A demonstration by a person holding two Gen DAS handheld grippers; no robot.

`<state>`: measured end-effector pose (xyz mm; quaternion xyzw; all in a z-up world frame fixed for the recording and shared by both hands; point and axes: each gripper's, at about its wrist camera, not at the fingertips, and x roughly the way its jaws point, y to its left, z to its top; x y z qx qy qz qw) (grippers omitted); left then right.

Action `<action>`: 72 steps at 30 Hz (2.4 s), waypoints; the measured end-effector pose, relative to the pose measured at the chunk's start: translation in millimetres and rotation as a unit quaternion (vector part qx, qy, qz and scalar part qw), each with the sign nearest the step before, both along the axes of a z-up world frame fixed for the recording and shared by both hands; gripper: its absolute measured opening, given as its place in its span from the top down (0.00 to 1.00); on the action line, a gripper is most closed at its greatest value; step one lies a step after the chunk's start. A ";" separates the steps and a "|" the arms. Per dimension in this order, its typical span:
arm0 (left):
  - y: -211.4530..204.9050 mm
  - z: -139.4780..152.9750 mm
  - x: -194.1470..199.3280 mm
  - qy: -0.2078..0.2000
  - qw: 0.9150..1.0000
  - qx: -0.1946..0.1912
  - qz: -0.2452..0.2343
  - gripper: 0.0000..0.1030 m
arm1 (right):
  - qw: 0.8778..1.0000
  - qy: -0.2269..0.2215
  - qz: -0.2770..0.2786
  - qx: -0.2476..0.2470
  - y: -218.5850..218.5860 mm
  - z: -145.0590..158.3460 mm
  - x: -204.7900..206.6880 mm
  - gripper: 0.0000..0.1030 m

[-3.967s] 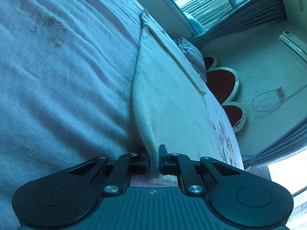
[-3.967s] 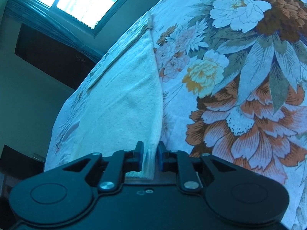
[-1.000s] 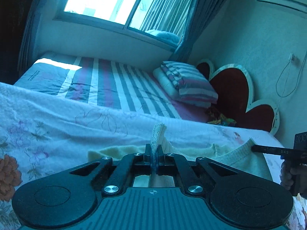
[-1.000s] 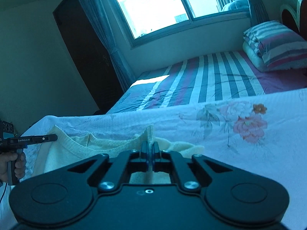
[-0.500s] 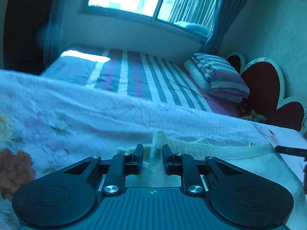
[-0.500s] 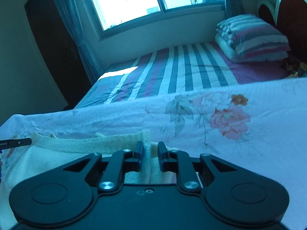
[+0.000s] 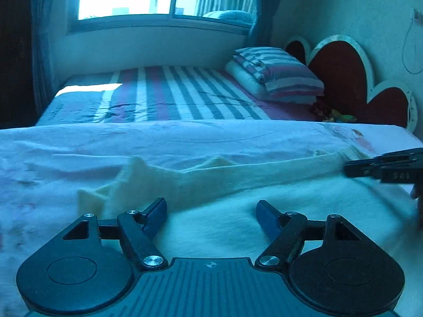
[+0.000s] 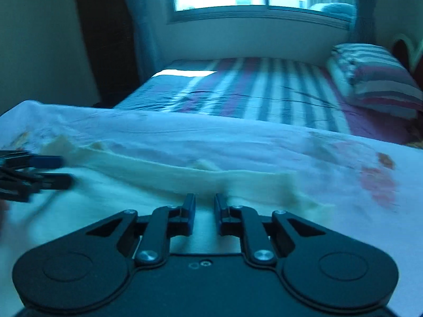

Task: Fold small clothes

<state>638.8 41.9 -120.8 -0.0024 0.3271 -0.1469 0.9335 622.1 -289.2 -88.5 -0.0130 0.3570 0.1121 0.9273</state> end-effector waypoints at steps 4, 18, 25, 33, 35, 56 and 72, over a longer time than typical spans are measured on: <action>32.9 18.4 -23.2 -0.008 0.999 -0.019 0.048 0.27 | 0.999 -0.002 -0.045 0.013 -41.9 11.8 -24.1 0.84; -45.4 -5.2 -86.4 -0.019 0.999 0.015 -0.021 0.27 | 1.000 -0.010 0.017 -0.009 26.6 -0.8 -82.8 0.91; -42.1 23.3 -116.1 -0.040 0.999 0.001 -0.020 0.27 | 0.999 -0.024 0.017 0.027 9.4 18.5 -123.6 0.81; -51.9 12.1 -140.5 -0.008 0.999 0.050 -0.012 0.27 | 1.000 0.015 -0.022 0.000 9.1 6.1 -142.5 0.82; -51.2 20.0 -159.3 -0.014 1.000 0.016 -0.018 0.27 | 1.000 -0.007 -0.011 0.028 13.7 16.1 -162.5 0.81; -30.9 -2.3 -232.2 0.010 0.998 0.034 0.049 0.27 | 0.999 0.001 -0.039 0.014 -28.1 -6.8 -228.2 0.85; -15.0 0.0 -221.9 0.048 0.994 0.017 0.095 0.27 | 0.998 0.015 -0.062 -0.012 -17.7 -11.7 -224.7 0.72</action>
